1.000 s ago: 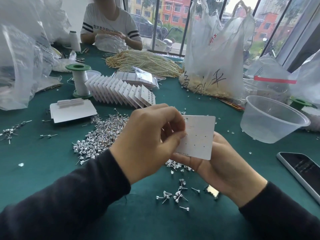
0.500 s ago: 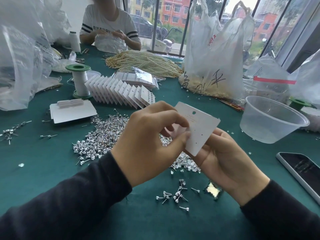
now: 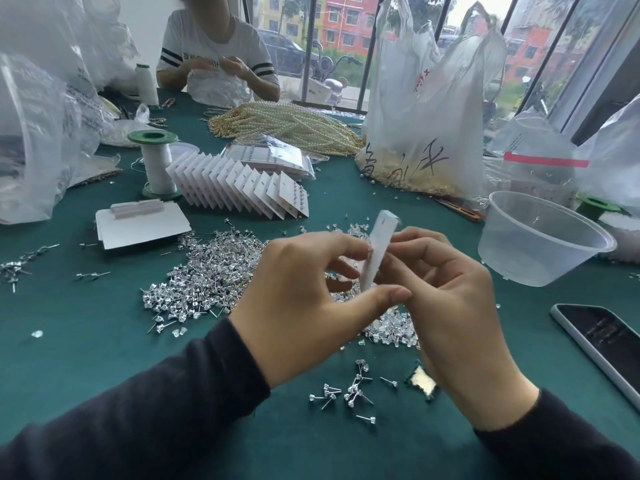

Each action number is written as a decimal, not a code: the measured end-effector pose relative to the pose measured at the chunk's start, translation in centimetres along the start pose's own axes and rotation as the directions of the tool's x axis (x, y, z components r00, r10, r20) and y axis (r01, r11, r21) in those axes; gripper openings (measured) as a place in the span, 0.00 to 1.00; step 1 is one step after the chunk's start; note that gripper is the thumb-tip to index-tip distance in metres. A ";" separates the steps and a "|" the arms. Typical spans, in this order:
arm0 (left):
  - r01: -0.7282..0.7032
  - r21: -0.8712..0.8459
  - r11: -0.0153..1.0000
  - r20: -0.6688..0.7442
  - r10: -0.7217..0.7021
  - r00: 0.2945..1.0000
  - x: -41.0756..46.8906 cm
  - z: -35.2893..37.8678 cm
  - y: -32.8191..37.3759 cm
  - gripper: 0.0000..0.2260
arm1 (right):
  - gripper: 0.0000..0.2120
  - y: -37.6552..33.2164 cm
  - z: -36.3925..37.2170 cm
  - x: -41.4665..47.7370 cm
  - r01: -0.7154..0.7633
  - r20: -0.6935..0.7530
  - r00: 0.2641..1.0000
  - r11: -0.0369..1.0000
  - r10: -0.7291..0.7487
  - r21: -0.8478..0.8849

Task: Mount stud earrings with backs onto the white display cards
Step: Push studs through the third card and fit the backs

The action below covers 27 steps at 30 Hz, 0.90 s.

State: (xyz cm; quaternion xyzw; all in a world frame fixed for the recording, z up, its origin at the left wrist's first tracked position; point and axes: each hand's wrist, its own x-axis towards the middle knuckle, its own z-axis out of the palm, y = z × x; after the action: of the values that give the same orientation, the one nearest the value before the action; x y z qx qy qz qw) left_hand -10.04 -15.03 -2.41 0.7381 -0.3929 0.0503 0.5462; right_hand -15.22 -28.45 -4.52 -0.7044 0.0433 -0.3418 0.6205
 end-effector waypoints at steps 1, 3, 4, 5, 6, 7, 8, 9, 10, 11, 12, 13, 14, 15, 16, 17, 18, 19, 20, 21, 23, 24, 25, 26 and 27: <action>0.042 -0.045 0.998 -0.004 -0.043 0.999 0.0 0.0 0.0 0.18 | 0.09 -0.1 0.0 0.0 0.046 0.010 0.999 0.998 -0.046 -0.049; 0.123 -0.099 0.987 -0.010 -0.125 0.992 0.2 0.1 -0.3 0.14 | 0.10 -0.3 0.0 -0.2 0.108 0.051 0.993 0.989 -0.104 -0.098; 0.162 -0.119 0.980 -0.015 -0.165 0.986 0.4 0.1 -0.6 0.12 | 0.09 -0.4 0.2 -0.2 0.125 0.079 0.990 0.985 -0.116 -0.117; 0.203 -0.142 0.969 -0.020 -0.208 0.978 0.5 0.2 -0.8 0.11 | 0.09 -0.4 0.3 -0.3 0.140 0.113 0.986 0.980 -0.124 -0.142; 0.247 -0.171 0.954 -0.020 -0.254 0.967 0.6 0.2 -0.9 0.10 | 0.10 -0.4 0.3 -0.3 0.158 0.149 0.980 0.972 -0.132 -0.176; 0.289 -0.205 0.935 -0.012 -0.298 0.954 0.7 0.2 -1.1 0.09 | 0.10 -0.4 0.4 -0.3 0.174 0.186 0.973 0.961 -0.135 -0.215; 0.330 -0.243 0.912 0.002 -0.340 0.940 0.8 0.2 -1.2 0.06 | 0.11 -0.4 0.4 -0.2 0.187 0.221 0.966 0.949 -0.132 -0.252; 0.366 -0.273 0.890 0.016 -0.376 0.926 0.9 0.1 -1.3 0.04 | 0.11 -0.3 0.3 -0.1 0.193 0.253 0.960 0.942 -0.122 -0.275; 0.392 -0.292 0.872 0.028 -0.402 0.915 0.9 0.1 -1.4 0.04 | 0.12 -0.3 0.2 0.1 0.185 0.284 0.953 0.942 -0.102 -0.281; 0.404 -0.303 0.863 0.034 -0.414 0.910 0.9 0.1 -1.5 0.04 | 0.12 -0.3 0.0 0.4 0.166 0.312 0.947 0.948 -0.077 -0.271; 0.410 -0.310 0.858 0.031 -0.422 0.906 0.9 0.1 -1.7 0.04 | 0.12 -0.4 -0.3 0.8 0.146 0.337 0.940 0.957 -0.055 -0.253; 0.416 -0.314 0.853 0.021 -0.431 0.902 0.9 0.2 -1.8 0.06 | 0.11 -0.6 -0.8 1.3 0.122 0.349 0.936 0.967 -0.036 -0.225; 0.426 -0.323 0.845 0.014 -0.445 0.895 1.0 0.2 -2.0 0.08 | 0.11 -0.9 -1.5 2.0 0.091 0.339 0.941 0.976 -0.020 -0.195; 0.440 -0.339 0.831 0.012 -0.464 0.886 1.0 0.3 -2.1 0.09 | 0.11 -1.1 -2.4 2.9 0.061 0.306 0.952 0.982 -0.003 -0.179; 0.457 -0.364 0.812 0.014 -0.486 0.874 1.0 0.3 -2.2 0.10 | 0.11 -1.3 -3.4 3.9 0.041 0.265 0.964 0.979 0.013 -0.198; 0.473 -0.398 0.786 0.016 -0.510 0.860 1.0 0.3 -2.3 0.10 | 0.11 -1.4 -4.6 4.8 0.034 0.240 0.970 0.964 0.032 -0.264; 0.487 -0.440 0.754 0.018 -0.535 0.845 1.1 0.3 -2.4 0.09 | 0.11 -1.4 -5.6 5.6 0.038 0.247 0.967 0.925 0.061 -0.378; 0.496 -0.483 0.721 0.020 -0.557 0.830 1.1 0.3 -2.5 0.09 | 0.11 -1.1 -6.5 6.1 0.051 0.281 0.953 0.858 0.111 -0.511; 0.499 -0.518 0.695 0.018 -0.574 0.818 1.2 0.2 -2.6 0.08 | 0.10 -0.6 -7.2 6.4 0.070 0.322 0.930 0.775 0.177 -0.629; 0.497 -0.542 0.678 0.011 -0.585 0.811 1.2 0.1 -2.6 0.08 | 0.08 -0.1 -7.7 6.4 0.088 0.353 0.903 0.699 0.244 -0.709; 0.482 -0.563 0.672 -0.017 -0.592 0.806 1.4 -0.1 -2.7 0.07 | 0.06 0.9 -8.1 6.1 0.110 0.387 0.859 0.618 0.334 -0.778; 0.477 -0.565 0.673 -0.027 -0.593 0.805 1.5 -0.2 -2.7 0.07 | 0.05 1.2 -8.0 5.9 0.116 0.400 0.843 0.604 0.360 -0.789; 0.478 -0.566 0.672 -0.029 -0.596 0.802 1.5 -0.2 -2.6 0.07 | 0.05 1.4 -7.9 5.9 0.118 0.407 0.833 0.599 0.374 -0.792; 0.484 -0.566 0.668 -0.024 -0.600 0.800 1.4 -0.2 -2.6 0.06 | 0.05 1.6 -7.9 5.9 0.115 0.408 0.832 0.601 0.377 -0.791; 0.491 -0.564 0.664 -0.016 -0.602 0.798 1.4 -0.2 -2.5 0.05 | 0.05 1.7 -8.0 6.0 0.112 0.404 0.834 0.601 0.376 -0.791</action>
State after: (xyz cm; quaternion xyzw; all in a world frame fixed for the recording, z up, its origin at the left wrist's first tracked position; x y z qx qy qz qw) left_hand -7.44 -15.33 -3.57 0.6309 -0.0927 -0.1537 0.7548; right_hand -14.35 -38.52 -3.54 -0.9636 0.0697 -0.0281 0.2564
